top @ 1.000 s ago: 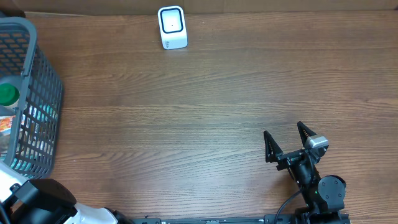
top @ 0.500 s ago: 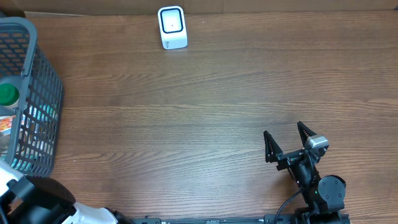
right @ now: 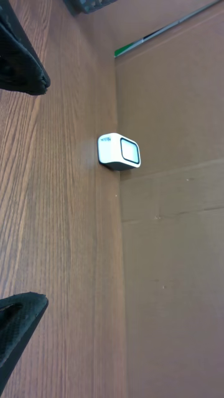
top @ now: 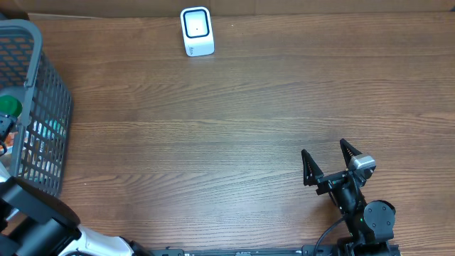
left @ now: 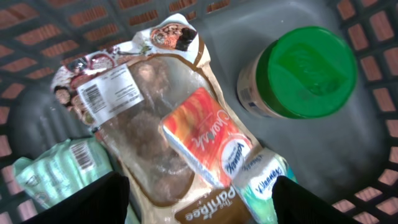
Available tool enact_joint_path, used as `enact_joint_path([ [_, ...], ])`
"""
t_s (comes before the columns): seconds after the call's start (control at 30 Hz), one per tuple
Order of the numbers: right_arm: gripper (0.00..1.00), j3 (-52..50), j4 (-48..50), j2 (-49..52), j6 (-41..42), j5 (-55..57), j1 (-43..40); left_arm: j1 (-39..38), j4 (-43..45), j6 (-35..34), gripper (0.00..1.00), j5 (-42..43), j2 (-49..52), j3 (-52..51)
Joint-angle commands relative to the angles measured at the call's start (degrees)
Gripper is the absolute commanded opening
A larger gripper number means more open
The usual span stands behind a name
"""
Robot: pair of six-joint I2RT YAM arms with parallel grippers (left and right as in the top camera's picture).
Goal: Scan the item barcode
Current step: 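Grasp the orange snack pack in the basket with the left gripper, then lift the orange pack and hold it under the white scanner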
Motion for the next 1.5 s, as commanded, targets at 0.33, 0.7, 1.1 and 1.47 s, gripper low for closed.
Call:
enact_joint_path([
  [0.33,1.00,-0.61,0.20,-0.46,0.02,0.37,0.33,0.37,5.25,1.09,0.75,0.20,11.08,-0.90],
  [0.7,1.00,-0.61,0.17,-0.46,0.02,0.37,0.33,0.20,5.79,1.11,0.34,-0.55,14.78,-0.90],
  [1.1,1.00,-0.61,0.20,-0.46,0.02,0.37,0.33,0.17,-3.37,1.09,0.04,-0.48,13.64,6.56],
  [1.47,1.00,-0.61,0.17,-0.46,0.02,0.35,0.33,-2.93,-12.26,0.20,0.04,8.02,1.16,17.49],
])
